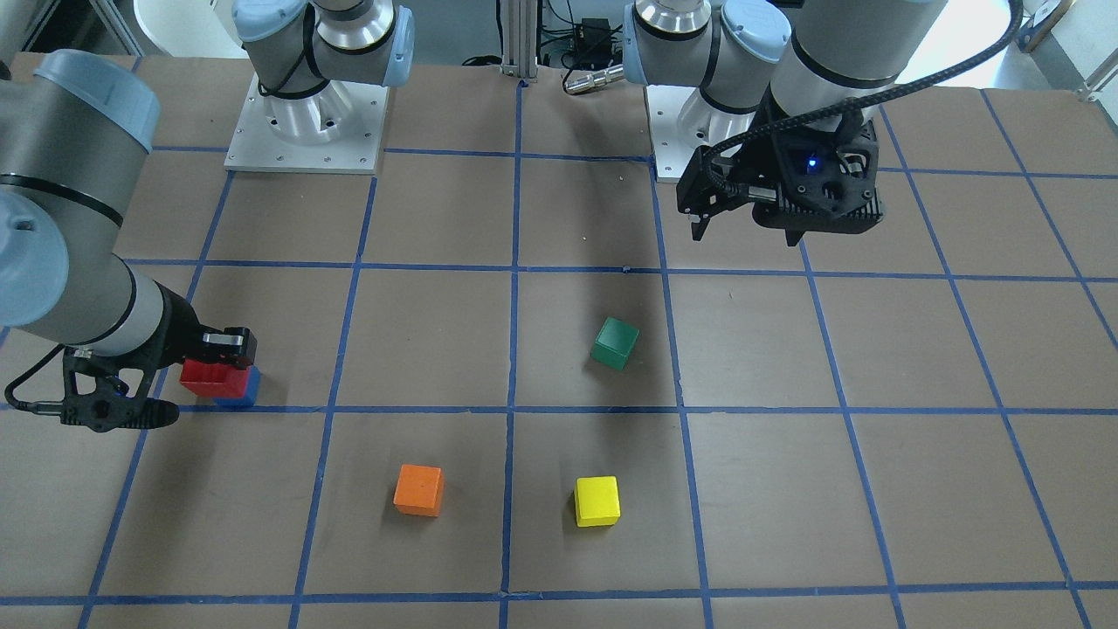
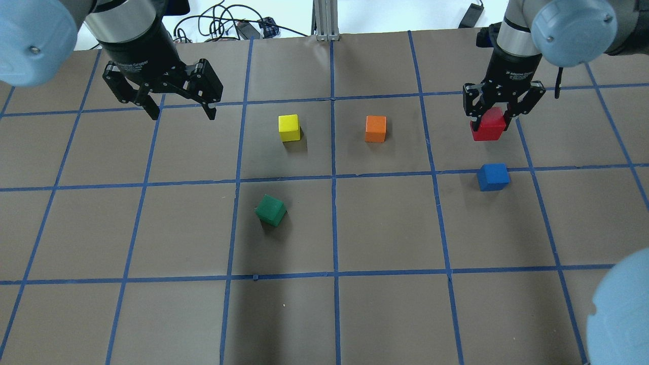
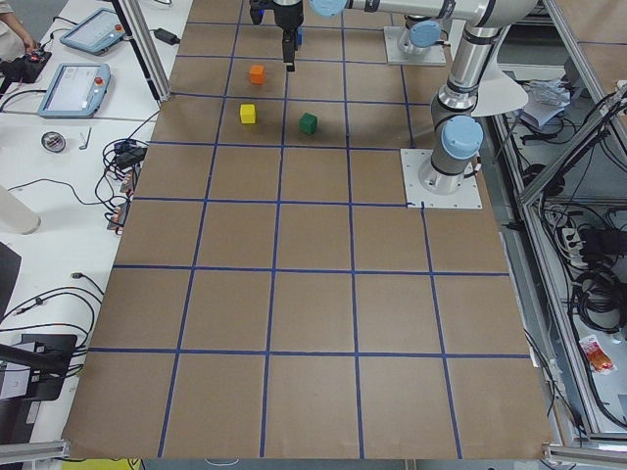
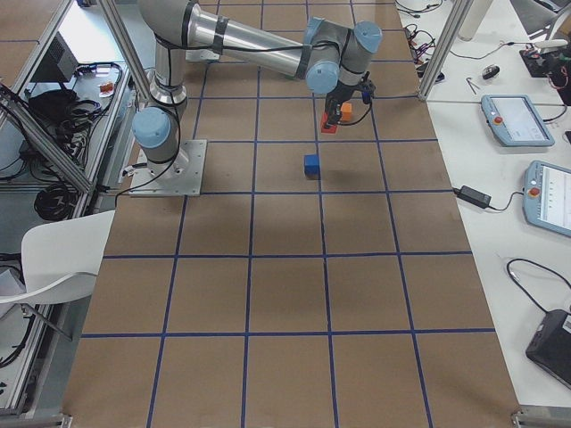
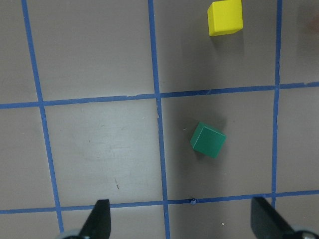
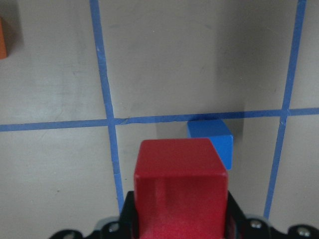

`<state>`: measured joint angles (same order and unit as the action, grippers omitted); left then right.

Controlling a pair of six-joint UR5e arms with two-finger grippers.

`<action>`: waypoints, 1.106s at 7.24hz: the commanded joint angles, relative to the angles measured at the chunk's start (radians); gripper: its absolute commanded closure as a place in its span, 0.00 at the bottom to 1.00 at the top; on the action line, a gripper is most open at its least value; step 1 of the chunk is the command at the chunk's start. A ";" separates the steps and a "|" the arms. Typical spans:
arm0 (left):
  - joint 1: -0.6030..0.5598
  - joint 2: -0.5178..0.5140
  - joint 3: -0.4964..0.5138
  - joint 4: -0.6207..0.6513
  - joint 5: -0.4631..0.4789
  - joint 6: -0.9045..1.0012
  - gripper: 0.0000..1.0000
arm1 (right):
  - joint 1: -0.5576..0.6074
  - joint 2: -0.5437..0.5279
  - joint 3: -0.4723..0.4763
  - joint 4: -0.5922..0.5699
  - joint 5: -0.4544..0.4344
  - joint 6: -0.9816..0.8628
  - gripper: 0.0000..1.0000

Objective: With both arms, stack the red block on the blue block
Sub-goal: 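Carry the red cube over the blue cube and lower it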

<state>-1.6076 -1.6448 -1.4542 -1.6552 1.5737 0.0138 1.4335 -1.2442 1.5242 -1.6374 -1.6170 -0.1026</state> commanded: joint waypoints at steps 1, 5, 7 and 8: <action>0.000 -0.001 0.000 0.000 0.002 0.000 0.00 | -0.044 -0.021 0.107 -0.125 -0.012 -0.084 1.00; 0.000 -0.001 0.000 -0.001 0.006 0.000 0.00 | -0.090 -0.049 0.267 -0.324 -0.020 -0.192 1.00; 0.000 -0.001 0.000 0.000 0.006 0.000 0.00 | -0.090 -0.050 0.284 -0.332 -0.014 -0.195 1.00; 0.000 -0.001 0.000 0.000 0.006 0.000 0.00 | -0.090 -0.050 0.287 -0.332 -0.015 -0.201 1.00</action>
<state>-1.6076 -1.6458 -1.4542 -1.6553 1.5799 0.0138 1.3441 -1.2940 1.8040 -1.9659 -1.6323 -0.2972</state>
